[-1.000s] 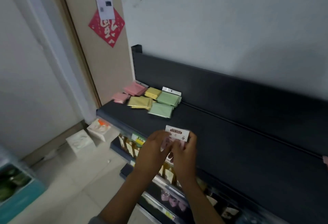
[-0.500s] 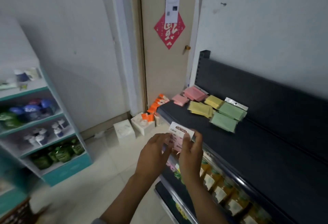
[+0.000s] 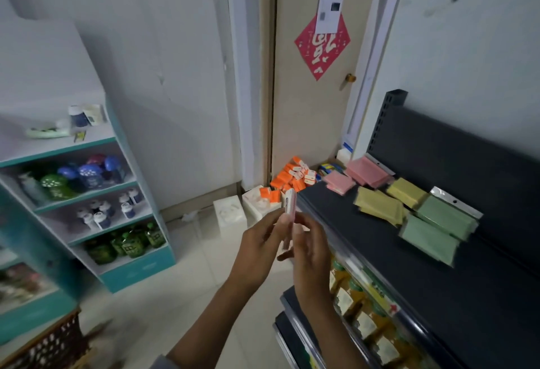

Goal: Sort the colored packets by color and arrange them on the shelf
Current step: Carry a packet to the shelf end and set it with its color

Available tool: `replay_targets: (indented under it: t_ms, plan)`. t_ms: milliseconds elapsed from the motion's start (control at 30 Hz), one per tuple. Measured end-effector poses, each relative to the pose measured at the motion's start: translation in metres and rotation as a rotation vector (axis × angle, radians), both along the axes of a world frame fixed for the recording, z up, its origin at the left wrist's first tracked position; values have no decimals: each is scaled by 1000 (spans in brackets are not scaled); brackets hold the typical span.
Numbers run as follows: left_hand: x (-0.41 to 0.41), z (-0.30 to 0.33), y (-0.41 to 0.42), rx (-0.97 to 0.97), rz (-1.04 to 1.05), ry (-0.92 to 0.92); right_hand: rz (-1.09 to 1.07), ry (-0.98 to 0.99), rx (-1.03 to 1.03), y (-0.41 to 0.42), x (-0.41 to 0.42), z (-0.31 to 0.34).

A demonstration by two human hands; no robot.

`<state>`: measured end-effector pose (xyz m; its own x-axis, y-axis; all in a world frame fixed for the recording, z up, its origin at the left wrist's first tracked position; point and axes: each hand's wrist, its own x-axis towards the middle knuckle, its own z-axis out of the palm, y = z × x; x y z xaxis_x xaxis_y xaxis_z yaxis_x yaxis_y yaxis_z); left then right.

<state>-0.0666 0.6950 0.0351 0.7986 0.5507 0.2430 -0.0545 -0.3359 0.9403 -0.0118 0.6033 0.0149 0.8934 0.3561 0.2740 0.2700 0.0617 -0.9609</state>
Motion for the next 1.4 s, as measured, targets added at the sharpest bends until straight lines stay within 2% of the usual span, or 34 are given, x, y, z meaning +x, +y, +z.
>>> replay_targets:
  t_ms: [133, 267, 367, 633, 767, 867, 967, 1100, 1400]
  plan:
    - [29, 8, 23, -157, -17, 18, -51, -117, -33, 25, 40, 3]
    - [61, 17, 46, -165, 5, -4, -118, -6, -2, 45, 77, 7]
    - [83, 16, 61, -114, 69, 14, -116, 51, -57, 55, 107, 2]
    - [133, -15, 86, -96, 190, 233, -149, 144, -140, 72, 155, -17]
    - [170, -21, 87, -73, 126, 245, -233, 142, -140, 60, 176, -21]
    - [201, -31, 90, 113, 53, 301, -357, 159, -137, 49, 195, -22]
    - [227, -42, 88, 242, -16, 382, -492, 93, -152, 38, 211, -23]
    - [252, -52, 86, 391, -43, 372, -629, 103, -163, 26, 227, -19]
    - [288, -55, 107, 323, -307, 325, -786, 127, -145, 49, 241, -15]
